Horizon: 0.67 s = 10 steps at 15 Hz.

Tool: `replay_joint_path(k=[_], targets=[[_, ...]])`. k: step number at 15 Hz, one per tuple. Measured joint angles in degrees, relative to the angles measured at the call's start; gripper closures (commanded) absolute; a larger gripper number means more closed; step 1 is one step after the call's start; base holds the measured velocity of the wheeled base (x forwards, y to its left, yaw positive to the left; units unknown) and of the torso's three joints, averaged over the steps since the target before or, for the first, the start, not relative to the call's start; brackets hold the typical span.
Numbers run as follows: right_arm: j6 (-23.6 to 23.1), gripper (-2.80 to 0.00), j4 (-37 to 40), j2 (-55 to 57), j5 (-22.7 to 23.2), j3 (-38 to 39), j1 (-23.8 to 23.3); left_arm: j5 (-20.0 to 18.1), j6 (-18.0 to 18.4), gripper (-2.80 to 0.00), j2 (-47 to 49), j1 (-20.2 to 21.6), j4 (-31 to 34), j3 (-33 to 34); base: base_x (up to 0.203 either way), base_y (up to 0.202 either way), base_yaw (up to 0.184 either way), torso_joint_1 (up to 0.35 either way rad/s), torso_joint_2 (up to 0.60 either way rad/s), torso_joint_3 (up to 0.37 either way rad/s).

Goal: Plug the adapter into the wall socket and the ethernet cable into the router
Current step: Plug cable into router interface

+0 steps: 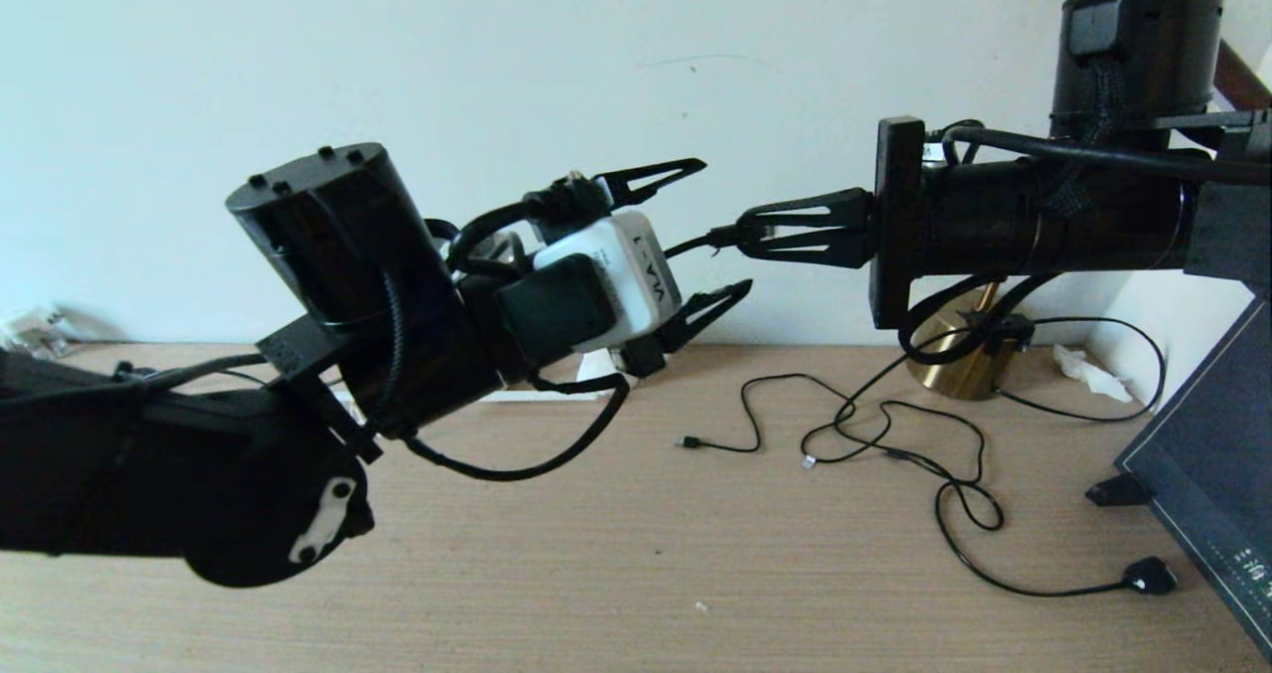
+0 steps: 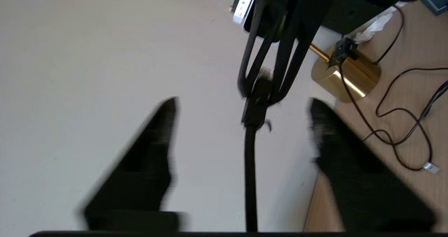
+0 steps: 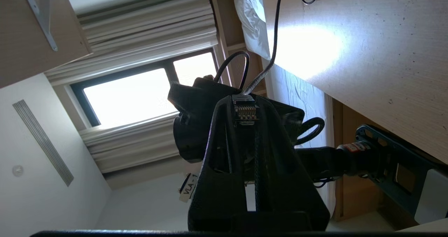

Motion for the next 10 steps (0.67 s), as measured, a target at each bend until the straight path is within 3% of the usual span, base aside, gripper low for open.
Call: replay_joint_path(k=[10], targets=[[-0.41,0.00,-0.05,-0.55,0.01,0.27,0.47,0.30,0.01,0.00,1.01,-0.74,-0.35,0.07,0.000,0.000,0.000,0.000,0.00,0.000]])
